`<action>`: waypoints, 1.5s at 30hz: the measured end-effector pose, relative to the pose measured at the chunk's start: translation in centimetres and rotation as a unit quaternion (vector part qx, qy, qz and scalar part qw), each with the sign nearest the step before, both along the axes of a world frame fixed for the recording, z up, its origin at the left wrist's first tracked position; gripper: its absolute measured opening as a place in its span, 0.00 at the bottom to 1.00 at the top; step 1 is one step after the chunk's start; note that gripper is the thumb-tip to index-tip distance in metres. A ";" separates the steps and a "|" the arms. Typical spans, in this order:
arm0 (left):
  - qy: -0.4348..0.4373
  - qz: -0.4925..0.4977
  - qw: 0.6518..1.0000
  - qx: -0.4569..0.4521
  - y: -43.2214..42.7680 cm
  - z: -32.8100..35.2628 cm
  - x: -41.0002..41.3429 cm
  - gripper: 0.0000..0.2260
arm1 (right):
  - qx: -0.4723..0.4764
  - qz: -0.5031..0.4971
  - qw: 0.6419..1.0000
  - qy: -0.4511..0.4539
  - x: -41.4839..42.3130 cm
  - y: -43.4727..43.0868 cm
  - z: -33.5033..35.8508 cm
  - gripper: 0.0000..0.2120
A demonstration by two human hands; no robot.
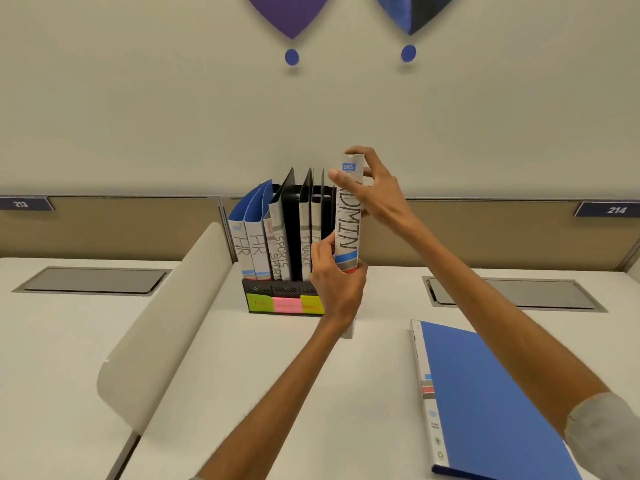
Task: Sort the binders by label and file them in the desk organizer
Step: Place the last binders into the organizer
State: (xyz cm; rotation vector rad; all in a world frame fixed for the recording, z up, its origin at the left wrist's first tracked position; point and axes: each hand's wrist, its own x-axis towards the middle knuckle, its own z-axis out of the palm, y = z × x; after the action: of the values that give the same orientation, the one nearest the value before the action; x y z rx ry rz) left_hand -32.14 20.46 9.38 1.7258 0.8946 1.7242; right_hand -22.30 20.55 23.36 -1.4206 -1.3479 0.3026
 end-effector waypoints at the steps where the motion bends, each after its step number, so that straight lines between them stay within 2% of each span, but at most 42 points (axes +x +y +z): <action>1: 0.003 -0.002 1.000 0.002 0.7 -0.2 -0.2 0.26 | 0.024 -0.020 0.999 -0.008 -0.3 0.7 -0.1 0.23; 8: 0.025 -0.038 0.999 0.016 4.5 -2.2 -0.8 0.26 | 0.099 -0.082 0.991 -0.030 -1.8 4.2 -2.1 0.13; 11: 0.038 -0.063 0.997 0.032 6.0 -2.9 0.1 0.28 | 0.116 -0.101 0.987 -0.043 -1.6 5.4 -3.0 0.12; 15: 0.099 -0.090 0.990 0.035 9.0 -4.3 0.4 0.31 | 0.109 -0.138 0.984 -0.024 0.0 7.2 -4.8 0.11; 21: 0.111 -0.208 0.968 -0.090 12.7 -6.7 0.8 0.32 | 0.109 -0.163 0.980 -0.036 1.5 10.1 -6.6 0.12; 27: 0.242 -0.279 0.912 -0.179 14.9 -11.4 -0.8 0.33 | 0.075 -0.188 0.979 -0.026 4.1 13.2 -6.4 0.13; 31: 0.325 -0.244 0.897 -0.172 16.0 -11.9 -0.2 0.33 | 0.087 -0.177 0.979 -0.045 4.4 14.5 -6.9 0.14; 36: 0.449 -0.135 0.870 -0.152 17.0 -11.7 1.2 0.26 | 0.122 -0.152 0.979 -0.068 3.4 15.6 -7.3 0.14; 41: 0.510 -0.023 0.854 -0.102 16.4 -12.4 2.3 0.26 | 0.144 -0.146 0.977 -0.066 3.9 15.6 -7.7 0.14; 45: 0.541 -0.003 0.834 -0.105 16.2 -12.2 3.0 0.26 | 0.148 -0.138 0.977 -0.063 4.3 15.1 -7.8 0.15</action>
State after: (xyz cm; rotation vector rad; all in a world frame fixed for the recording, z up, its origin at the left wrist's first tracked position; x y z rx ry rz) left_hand -29.11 36.64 -2.83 2.5013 1.4297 0.4438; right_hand -18.04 35.70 15.51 -1.3689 -1.2180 -0.1689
